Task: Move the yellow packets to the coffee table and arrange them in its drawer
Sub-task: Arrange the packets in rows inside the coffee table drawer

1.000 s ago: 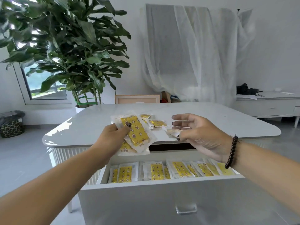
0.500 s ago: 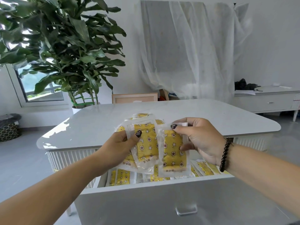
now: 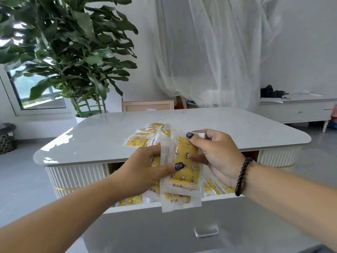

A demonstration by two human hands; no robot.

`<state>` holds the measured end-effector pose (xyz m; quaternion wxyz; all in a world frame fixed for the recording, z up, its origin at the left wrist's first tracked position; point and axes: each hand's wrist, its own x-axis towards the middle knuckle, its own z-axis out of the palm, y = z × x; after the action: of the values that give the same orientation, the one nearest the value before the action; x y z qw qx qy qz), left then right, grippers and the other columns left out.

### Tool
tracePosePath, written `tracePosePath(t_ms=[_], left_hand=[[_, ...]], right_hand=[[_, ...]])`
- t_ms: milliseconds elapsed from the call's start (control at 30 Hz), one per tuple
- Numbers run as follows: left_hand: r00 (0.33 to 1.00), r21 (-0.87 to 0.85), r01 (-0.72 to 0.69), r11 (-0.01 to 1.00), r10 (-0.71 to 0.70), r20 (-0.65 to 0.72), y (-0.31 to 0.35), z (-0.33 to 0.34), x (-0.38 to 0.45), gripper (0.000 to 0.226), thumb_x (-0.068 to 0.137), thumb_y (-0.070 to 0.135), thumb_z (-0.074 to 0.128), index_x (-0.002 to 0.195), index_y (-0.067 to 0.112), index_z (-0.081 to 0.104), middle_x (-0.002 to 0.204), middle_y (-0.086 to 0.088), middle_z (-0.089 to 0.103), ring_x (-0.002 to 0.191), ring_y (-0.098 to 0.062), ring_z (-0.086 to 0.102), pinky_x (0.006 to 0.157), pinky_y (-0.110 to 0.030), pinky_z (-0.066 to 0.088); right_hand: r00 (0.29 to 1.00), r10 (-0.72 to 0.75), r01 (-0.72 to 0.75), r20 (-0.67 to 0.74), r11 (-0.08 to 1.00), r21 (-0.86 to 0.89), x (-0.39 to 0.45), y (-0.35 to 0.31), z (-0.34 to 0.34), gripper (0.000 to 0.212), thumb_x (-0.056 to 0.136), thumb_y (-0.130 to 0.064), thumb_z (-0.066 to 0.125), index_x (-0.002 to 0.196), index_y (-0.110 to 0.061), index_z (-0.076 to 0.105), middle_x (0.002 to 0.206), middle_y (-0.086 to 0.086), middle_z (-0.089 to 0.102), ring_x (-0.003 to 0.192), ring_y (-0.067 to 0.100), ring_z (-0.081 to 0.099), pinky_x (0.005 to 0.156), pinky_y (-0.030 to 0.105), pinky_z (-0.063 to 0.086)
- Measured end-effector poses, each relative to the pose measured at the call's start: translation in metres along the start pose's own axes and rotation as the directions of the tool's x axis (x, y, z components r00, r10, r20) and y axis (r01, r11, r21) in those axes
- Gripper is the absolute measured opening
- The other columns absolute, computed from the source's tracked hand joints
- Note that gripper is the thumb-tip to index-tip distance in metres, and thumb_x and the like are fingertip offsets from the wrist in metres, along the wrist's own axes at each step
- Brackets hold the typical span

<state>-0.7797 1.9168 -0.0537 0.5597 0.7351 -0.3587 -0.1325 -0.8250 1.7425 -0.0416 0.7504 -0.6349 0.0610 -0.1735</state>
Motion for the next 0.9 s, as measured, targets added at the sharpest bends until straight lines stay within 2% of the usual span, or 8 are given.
tracePosePath(t_ms=[100,167,267,400,500,667,800,900], left_hand=[[0.998,0.01,0.028,1.0,-0.028,-0.048,-0.001,0.0,0.001,0.024,0.068,0.031,0.069,0.092,0.027,0.071,0.09,0.013,0.076,0.082,-0.008,0.074,0.064,-0.018,0.057],[0.995,0.003,0.049,0.999,-0.049,-0.088,-0.001,-0.001,0.0,0.016,0.074,0.028,0.071,0.09,0.029,0.07,0.085,0.016,0.076,0.078,-0.006,0.073,0.061,-0.016,0.056],[0.982,-0.024,0.091,0.996,-0.094,-0.164,-0.004,-0.007,0.0,0.012,0.08,0.025,0.071,0.092,0.026,0.072,0.085,0.009,0.077,0.077,-0.011,0.074,0.066,-0.022,0.059],[0.967,-0.125,0.123,0.985,-0.147,-0.206,-0.006,-0.017,-0.001,0.029,0.067,0.033,0.07,0.093,0.022,0.073,0.092,-0.002,0.077,0.083,-0.021,0.075,0.074,-0.034,0.06],[0.976,-0.18,0.142,0.973,-0.168,-0.138,-0.006,-0.018,-0.003,0.034,0.064,0.028,0.071,0.096,0.017,0.072,0.095,-0.003,0.077,0.086,-0.022,0.075,0.071,-0.031,0.061],[0.977,-0.042,0.179,0.983,-0.183,-0.106,-0.006,-0.012,-0.002,0.026,0.076,0.014,0.076,0.101,0.019,0.069,0.092,0.007,0.077,0.083,-0.011,0.074,0.068,-0.022,0.058],[0.971,0.071,0.174,0.982,-0.159,-0.179,-0.007,-0.009,0.012,0.022,0.084,0.013,0.071,0.102,0.023,0.065,0.091,0.012,0.075,0.078,-0.003,0.072,0.06,-0.013,0.054],[0.96,0.15,0.183,0.972,-0.144,-0.239,-0.012,-0.005,0.028,0.024,0.086,0.014,0.071,0.108,0.02,0.062,0.098,0.006,0.072,0.086,-0.01,0.071,0.072,-0.022,0.057]], right_hand=[[0.999,-0.024,0.025,0.028,0.999,-0.047,0.002,0.0,-0.001,0.009,0.089,-0.003,0.062,0.089,-0.011,0.066,0.084,0.005,0.069,0.057,0.017,0.067,0.052,0.024,0.058],[0.998,-0.048,0.056,0.042,0.974,-0.219,0.005,0.0,-0.004,0.017,0.088,0.0,0.06,0.094,-0.016,0.066,0.092,0.009,0.068,0.057,0.016,0.066,0.053,0.026,0.058],[0.999,-0.02,0.038,0.048,0.914,-0.405,0.012,0.003,-0.012,0.024,0.083,-0.007,0.069,0.104,-0.017,0.065,0.104,0.015,0.068,0.076,0.016,0.065,0.056,0.024,0.054],[0.987,0.143,-0.109,0.077,0.936,-0.335,0.014,0.011,-0.017,0.038,0.074,-0.02,0.08,0.107,-0.012,0.062,0.099,0.011,0.072,0.086,0.023,0.07,0.071,0.034,0.057],[0.977,0.17,-0.125,0.129,0.945,-0.301,0.01,0.019,-0.013,0.034,0.077,-0.022,0.077,0.105,-0.008,0.066,0.102,0.012,0.073,0.09,0.022,0.069,0.077,0.038,0.057],[0.985,0.127,-0.096,0.116,0.966,-0.24,0.01,0.022,-0.01,0.032,0.071,-0.02,0.08,0.099,-0.007,0.071,0.107,0.018,0.071,0.108,0.037,0.064,0.098,0.057,0.046],[0.991,0.06,-0.035,0.12,0.98,-0.198,0.017,0.016,-0.014,0.031,0.07,-0.014,0.079,0.098,-0.007,0.069,0.105,0.018,0.071,0.103,0.034,0.067,0.095,0.049,0.051],[0.989,0.044,-0.013,0.141,0.976,-0.216,0.028,0.019,-0.017,0.018,0.082,-0.009,0.071,0.099,-0.01,0.068,0.103,0.014,0.073,0.102,0.029,0.068,0.096,0.043,0.051]])
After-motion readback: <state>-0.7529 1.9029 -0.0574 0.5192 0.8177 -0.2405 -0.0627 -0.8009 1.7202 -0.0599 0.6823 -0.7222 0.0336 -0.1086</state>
